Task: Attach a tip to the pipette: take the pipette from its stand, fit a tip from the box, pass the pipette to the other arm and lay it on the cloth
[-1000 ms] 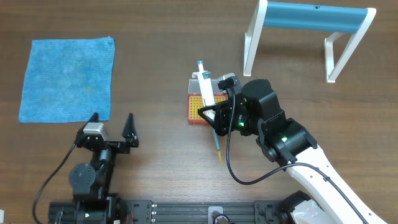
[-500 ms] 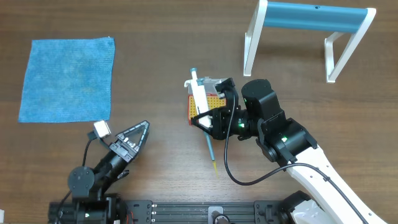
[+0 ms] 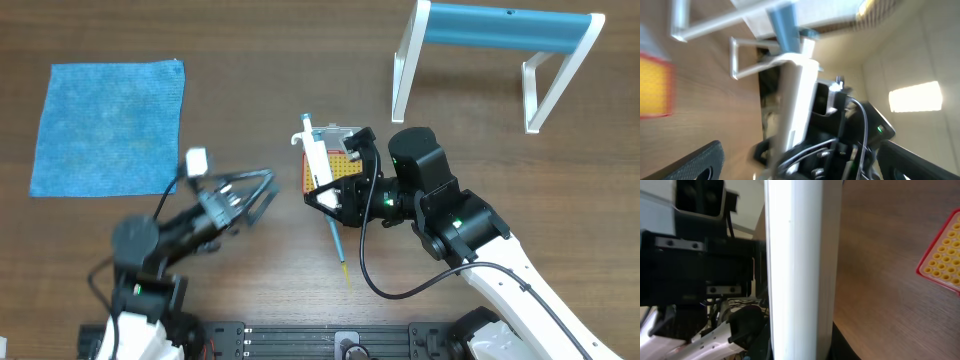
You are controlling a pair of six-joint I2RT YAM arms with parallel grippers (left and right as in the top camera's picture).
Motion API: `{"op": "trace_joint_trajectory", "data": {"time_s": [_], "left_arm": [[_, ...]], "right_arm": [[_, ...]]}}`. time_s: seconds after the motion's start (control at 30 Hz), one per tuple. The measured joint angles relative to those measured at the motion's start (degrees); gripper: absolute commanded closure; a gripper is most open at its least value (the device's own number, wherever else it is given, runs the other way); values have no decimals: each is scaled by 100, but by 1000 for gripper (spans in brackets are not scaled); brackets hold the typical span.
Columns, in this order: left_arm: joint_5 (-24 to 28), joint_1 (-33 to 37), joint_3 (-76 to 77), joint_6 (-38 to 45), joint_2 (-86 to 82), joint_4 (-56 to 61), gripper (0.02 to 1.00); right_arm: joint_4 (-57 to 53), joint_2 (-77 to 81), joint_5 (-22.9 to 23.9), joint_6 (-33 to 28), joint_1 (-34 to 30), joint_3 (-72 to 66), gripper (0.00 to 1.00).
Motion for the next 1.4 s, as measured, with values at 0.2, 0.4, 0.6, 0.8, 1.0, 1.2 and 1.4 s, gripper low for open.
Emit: {"op": "trace_joint_trajectory", "data": {"time_s": [0.2,0.4,0.6,0.8,1.0,1.2,1.4], "left_arm": [[1187,-544,1300,660,2341,1097,34],[1606,-695,1478,728,3414,2083,165],[1648,-723,1528,704,3456,2660,163],[1676,-673,1530,706,3456,2660,185],[1773,-426,1532,704,3456,2656,592],[1847,-411,1554,649,3453,2736,991],[1943,-411,1598,752,3453,2601,991]], "right_arm": [[273,2,-195,0,0,0,921],[472,2,-549,2,0,0,921],[474,2,-601,2,0,0,921],[476,2,-597,0,0,0,921],[476,2,-570,-4,0,0,921],[540,2,-728,-48,0,2,921],[494,0,-767,4,-7,4,487]]}}
